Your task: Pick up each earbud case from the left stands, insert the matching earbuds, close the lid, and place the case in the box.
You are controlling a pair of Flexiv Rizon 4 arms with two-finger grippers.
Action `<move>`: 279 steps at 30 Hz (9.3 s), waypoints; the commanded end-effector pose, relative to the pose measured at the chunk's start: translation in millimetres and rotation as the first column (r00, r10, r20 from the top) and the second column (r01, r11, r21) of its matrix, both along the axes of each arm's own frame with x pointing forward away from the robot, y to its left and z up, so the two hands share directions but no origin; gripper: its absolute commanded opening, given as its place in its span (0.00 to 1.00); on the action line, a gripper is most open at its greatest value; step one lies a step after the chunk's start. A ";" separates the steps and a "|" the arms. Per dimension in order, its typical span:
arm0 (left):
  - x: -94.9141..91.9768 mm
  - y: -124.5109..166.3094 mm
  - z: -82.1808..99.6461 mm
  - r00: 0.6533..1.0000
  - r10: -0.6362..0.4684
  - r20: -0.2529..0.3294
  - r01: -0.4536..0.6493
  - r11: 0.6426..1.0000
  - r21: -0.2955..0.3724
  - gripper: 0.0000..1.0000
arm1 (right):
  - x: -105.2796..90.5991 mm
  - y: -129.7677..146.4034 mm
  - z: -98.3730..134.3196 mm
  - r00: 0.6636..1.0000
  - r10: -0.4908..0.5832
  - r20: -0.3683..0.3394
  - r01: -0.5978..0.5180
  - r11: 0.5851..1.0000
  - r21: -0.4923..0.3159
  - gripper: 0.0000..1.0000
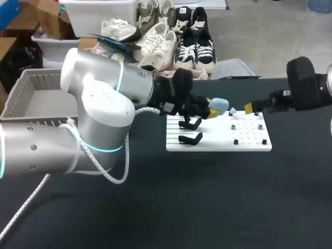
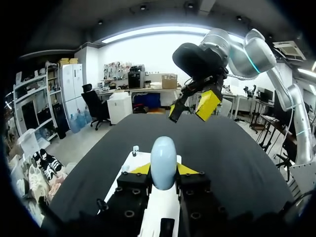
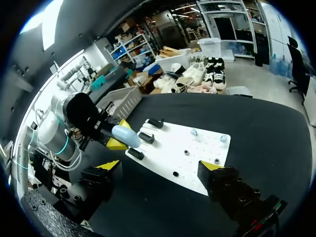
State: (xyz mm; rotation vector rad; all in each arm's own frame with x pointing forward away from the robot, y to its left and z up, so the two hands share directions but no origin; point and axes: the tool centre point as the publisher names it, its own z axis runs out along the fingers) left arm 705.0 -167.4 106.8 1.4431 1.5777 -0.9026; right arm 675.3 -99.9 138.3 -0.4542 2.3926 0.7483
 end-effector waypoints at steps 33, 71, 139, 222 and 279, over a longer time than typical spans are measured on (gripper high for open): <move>-16.9 -18.2 4.6 0.997 -0.071 0.003 0.071 0.997 -0.010 0.00 | 14.9 20.1 -14.8 0.997 0.076 0.000 -0.076 0.994 0.082 1.00; -34.4 8.2 -1.9 0.995 -0.070 0.073 0.085 0.967 -0.241 0.00 | 8.8 -42.3 22.0 0.992 -0.129 0.001 0.127 0.970 -0.206 1.00; -23.4 5.3 -15.4 0.996 -0.059 0.072 0.076 0.964 -0.257 0.00 | 64.2 -98.6 -27.0 0.992 0.087 -0.087 -0.121 0.832 -0.542 1.00; -23.4 5.3 -15.4 0.996 -0.059 0.072 0.076 0.964 -0.257 0.00 | 111.2 -65.0 -108.9 0.964 0.117 -0.240 -0.243 0.758 -0.606 0.48; -23.4 5.3 -15.4 0.996 -0.059 0.072 0.076 0.964 -0.257 0.00 | 119.4 -59.0 -118.1 0.962 0.054 -0.269 -0.208 0.783 -0.587 0.04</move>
